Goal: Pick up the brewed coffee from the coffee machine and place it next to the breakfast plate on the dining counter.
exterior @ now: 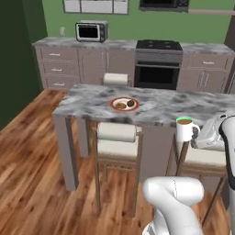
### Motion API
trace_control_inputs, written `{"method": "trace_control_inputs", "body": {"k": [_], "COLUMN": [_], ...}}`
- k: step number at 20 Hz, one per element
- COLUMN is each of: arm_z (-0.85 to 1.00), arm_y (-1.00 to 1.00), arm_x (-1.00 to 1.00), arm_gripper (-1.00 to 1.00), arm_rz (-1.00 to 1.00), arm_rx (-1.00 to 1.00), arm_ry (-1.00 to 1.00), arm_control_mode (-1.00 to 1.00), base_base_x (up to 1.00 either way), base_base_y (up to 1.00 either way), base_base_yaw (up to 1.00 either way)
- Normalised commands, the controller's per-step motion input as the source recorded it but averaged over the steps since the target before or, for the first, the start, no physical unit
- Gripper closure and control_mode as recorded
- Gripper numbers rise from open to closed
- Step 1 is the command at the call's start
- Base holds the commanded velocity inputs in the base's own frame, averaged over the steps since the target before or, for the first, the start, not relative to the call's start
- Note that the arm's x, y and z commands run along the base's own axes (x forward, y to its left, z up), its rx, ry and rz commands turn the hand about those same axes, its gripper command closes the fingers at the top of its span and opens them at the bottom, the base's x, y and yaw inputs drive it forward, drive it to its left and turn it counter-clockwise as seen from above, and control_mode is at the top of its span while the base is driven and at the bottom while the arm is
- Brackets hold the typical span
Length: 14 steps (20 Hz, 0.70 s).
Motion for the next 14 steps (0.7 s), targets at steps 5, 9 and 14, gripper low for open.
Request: {"method": "trace_control_inputs", "body": {"k": [5, 9, 14], "arm_z": [0.0, 0.0, 0.0], "arm_y": [0.0, 0.0, 0.0], "arm_x": [0.0, 0.0, 0.0], "arm_gripper": [1.0, 1.0, 1.0], "arm_rz": [0.0, 0.0, 0.0], "arm_rx": [0.0, 0.0, 0.0], "arm_ry": [0.0, 0.0, 0.0], "arm_control_mode": [1.0, 1.0, 1.0], "base_base_x": [0.86, 0.98, 0.48], "base_base_y": [0.92, 0.27, -0.08], "base_base_yaw": [-0.47, -0.26, -0.03]}}
